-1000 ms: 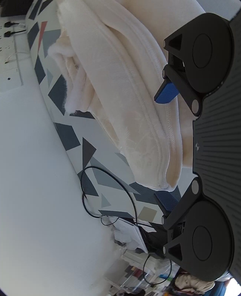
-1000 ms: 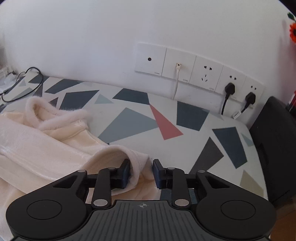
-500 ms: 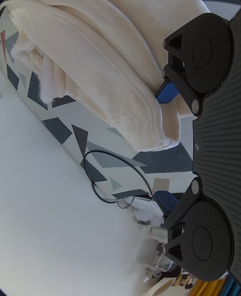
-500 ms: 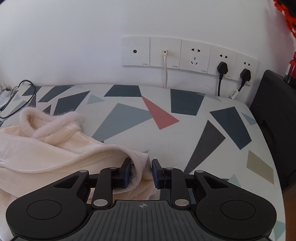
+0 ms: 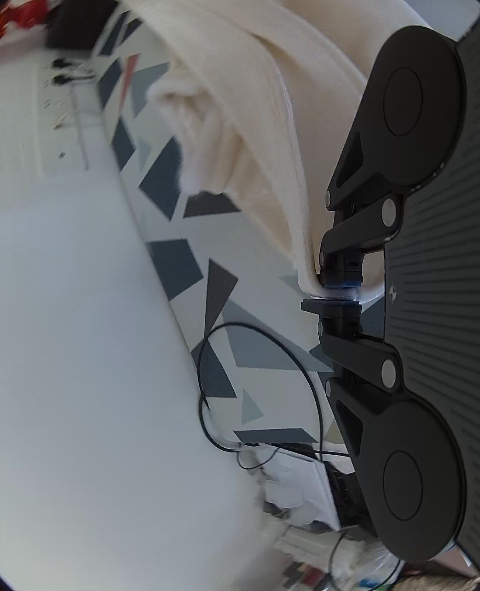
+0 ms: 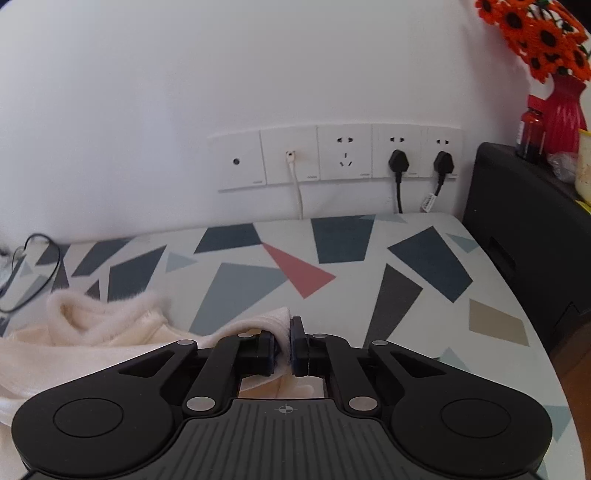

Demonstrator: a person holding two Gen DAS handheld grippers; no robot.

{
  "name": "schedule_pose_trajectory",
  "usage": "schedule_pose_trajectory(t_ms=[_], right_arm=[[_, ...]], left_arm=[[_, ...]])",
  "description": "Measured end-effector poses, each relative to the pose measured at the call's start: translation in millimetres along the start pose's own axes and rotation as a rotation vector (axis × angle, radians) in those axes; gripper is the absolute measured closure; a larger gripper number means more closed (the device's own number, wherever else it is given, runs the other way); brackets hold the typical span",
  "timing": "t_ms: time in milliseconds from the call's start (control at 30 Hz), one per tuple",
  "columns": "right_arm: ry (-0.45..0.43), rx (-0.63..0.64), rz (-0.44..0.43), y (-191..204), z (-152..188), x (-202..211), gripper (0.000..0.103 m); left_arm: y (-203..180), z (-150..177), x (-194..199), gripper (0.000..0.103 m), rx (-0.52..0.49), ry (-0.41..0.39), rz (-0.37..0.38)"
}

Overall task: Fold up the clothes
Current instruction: 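Grasp the folded robe edge with both grippers and straighten it, then open both grippers and release the robe edge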

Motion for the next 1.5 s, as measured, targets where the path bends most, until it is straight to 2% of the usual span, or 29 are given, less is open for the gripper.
schedule_pose_trajectory(t_ms=[67, 167, 233, 300, 333, 367, 400, 433, 467, 533, 600, 633, 700, 800, 867, 933, 1000, 1067, 1100, 1167, 1200, 1267, 1333, 1367, 1500], right_arm=[[-0.010, -0.031, 0.011, -2.4, -5.8, -2.2, 0.098], [0.001, -0.044, 0.039, -3.5, -12.3, -15.6, 0.098], [0.033, -0.029, 0.057, -2.4, -13.9, -33.8, 0.098], [0.084, -0.021, 0.076, -2.6, -13.9, -54.6, 0.097], [0.132, -0.024, 0.086, -4.3, -12.3, -67.9, 0.096], [0.179, -0.028, 0.097, -5.9, -10.7, -81.1, 0.089], [0.226, -0.031, 0.107, -7.5, -9.1, -94.4, 0.078], [0.245, -0.053, 0.102, -11.0, -9.8, -97.4, 0.074], [0.249, -0.086, 0.089, -15.5, -11.8, -94.5, 0.068], [0.256, -0.151, 0.063, -24.5, -15.8, -88.9, 0.062], [0.213, -0.170, 0.027, -30.9, -20.3, -72.4, 0.049], [0.187, -0.158, 0.009, -32.0, -21.8, -63.5, 0.048], [0.150, -0.079, 0.008, -26.3, -21.0, -50.5, 0.047], [0.129, 0.070, 0.060, -11.4, -21.2, -46.3, 0.047], [0.127, 0.125, 0.093, -3.2, -20.9, -51.1, 0.047], [0.117, 0.094, 0.113, -3.3, -26.0, -60.3, 0.049], [0.103, 0.047, 0.131, -5.1, -32.4, -70.3, 0.049], [0.114, -0.077, 0.127, -14.2, -37.1, -84.6, 0.049], [0.148, -0.132, 0.119, -18.7, -37.3, -94.7, 0.049], [0.249, -0.227, 0.101, -26.7, -35.3, -117.8, 0.047], [0.262, -0.221, 0.094, -24.6, -35.8, -120.2, 0.047], [0.247, -0.149, 0.080, -13.5, -38.9, -114.7, 0.049], [0.232, -0.077, 0.067, -2.5, -41.9, -109.1, 0.043], [0.224, -0.041, 0.060, 3.0, -43.4, -106.3, 0.034], [0.193, 0.103, 0.032, 25.2, -49.3, -95.2, 0.033]], left_arm=[[15.8, -11.8, -8.5, 0.097, 0.081, 0.010, -0.001], [28.4, -22.9, -27.4, 0.097, 0.149, 0.035, -0.002], [35.0, -26.6, -51.2, 0.096, 0.205, 0.089, 0.010], [40.7, -28.4, -83.6, 0.088, 0.266, 0.184, 0.017], [43.2, -28.5, -101.8, 0.072, 0.298, 0.243, 0.006], [45.9, -29.4, -114.7, 0.055, 0.319, 0.284, -0.008], [49.1, -31.3, -123.2, 0.048, 0.333, 0.306, -0.014], [53.3, -33.6, -128.6, 0.038, 0.350, 0.323, -0.011], [58.8, -36.6, -129.1, 0.038, 0.371, 0.329, 0.005], [71.5, -43.4, -123.2, 0.035, 0.419, 0.319, 0.063], [82.5, -49.3, -111.0, 0.027, 0.433, 0.272, 0.097], [86.0, -51.0, -104.7, 0.022, 0.425, 0.242, 0.098], [87.4, -50.5, -98.1, 0.016, 0.392, 0.207, 0.087], [78.8, -46.9, -104.3, 0.016, 0.333, 0.228, 0.035], [75.5, -45.7, -109.8, 0.016, 0.337, 0.226, 0.004], [79.4, -46.5, -113.7, 0.016, 0.411, 0.206, 0.004], [89.8, -46.0, -117.2, 0.016, 0.533, 0.180, 0.011], [102.1, -44.5, -120.7, 0.016, 0.668, 0.153, 0.016], [104.8, -44.3, -122.0, 0.017, 0.703, 0.146, 0.021], [99.7, -45.4, -123.4, 0.024, 0.672, 0.151, 0.041], [97.2, -45.9, -124.1, 0.024, 0.656, 0.153, 0.051], [92.0, -46.9, -125.5, 0.024, 0.625, 0.158, 0.070], [83.8, -49.5, -125.3, 0.023, 0.578, 0.158, 0.093], [73.1, -53.9, -122.0, 0.022, 0.520, 0.147, 0.112], [25.6, -66.5, -112.1, 0.019, 0.336, 0.108, 0.188]])
Point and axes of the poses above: each gripper's, at about its wrist camera, not at the fingertips, and x roughly against the way its jaws point, y to its left, z to its underside, the point moved 1 cm from there along -x, roughly the way its jaws point, and after that the axes turned 3 degrees about x, right-handed, at the moved point
